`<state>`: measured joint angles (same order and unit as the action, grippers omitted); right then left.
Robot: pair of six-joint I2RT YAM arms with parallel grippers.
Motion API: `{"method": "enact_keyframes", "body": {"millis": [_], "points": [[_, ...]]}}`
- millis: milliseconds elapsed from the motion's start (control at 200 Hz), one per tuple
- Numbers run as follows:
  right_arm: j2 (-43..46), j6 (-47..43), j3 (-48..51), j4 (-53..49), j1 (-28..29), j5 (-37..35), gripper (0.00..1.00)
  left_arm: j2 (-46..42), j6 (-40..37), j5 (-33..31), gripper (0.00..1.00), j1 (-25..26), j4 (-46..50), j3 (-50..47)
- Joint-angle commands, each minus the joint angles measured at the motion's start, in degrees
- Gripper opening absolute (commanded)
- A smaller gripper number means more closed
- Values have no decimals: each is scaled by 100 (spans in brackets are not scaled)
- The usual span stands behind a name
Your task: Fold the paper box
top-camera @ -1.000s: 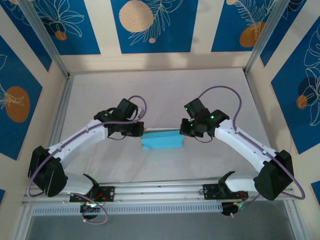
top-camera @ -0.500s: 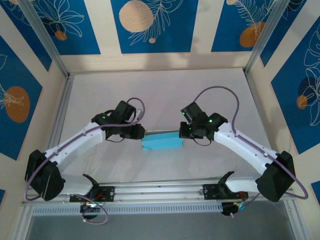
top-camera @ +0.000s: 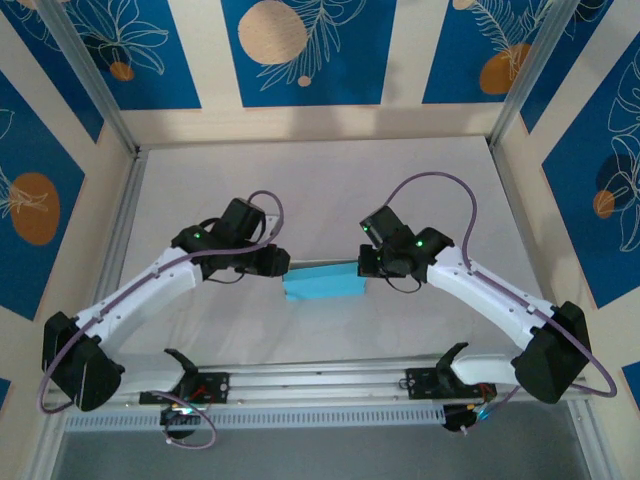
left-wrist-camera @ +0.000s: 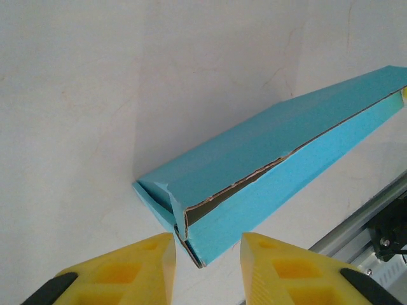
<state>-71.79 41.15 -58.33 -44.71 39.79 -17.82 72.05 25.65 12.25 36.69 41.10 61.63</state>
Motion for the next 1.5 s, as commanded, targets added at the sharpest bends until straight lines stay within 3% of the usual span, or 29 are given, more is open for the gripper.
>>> {"method": "enact_keyframes", "body": {"millis": [0, 145, 305, 805, 1166, 1276, 1496], "points": [[-75, 7, 269, -520, 75, 93, 0, -78, 149, 82, 33, -123, -88, 101], [-65, 31, 293, -524, 81, 88, 0, -52, 419, 109, 38, -256, -309, 54], [-63, 43, 311, -495, 100, 83, 0, 91, 757, 150, 38, -261, -553, -86], [-54, 208, 312, -535, 239, -141, 0, 12, 1055, 497, 18, -255, -956, -819], [-81, 288, 278, -593, 309, -229, 0, -302, 1019, 663, 11, -154, -827, -1260], [-98, 304, 284, -592, 352, -259, 0, -426, 909, 576, 11, -151, -699, -1364], [-98, 296, 286, -627, 380, -313, 0, -970, 357, 150, 27, -151, -331, -1179]]}}
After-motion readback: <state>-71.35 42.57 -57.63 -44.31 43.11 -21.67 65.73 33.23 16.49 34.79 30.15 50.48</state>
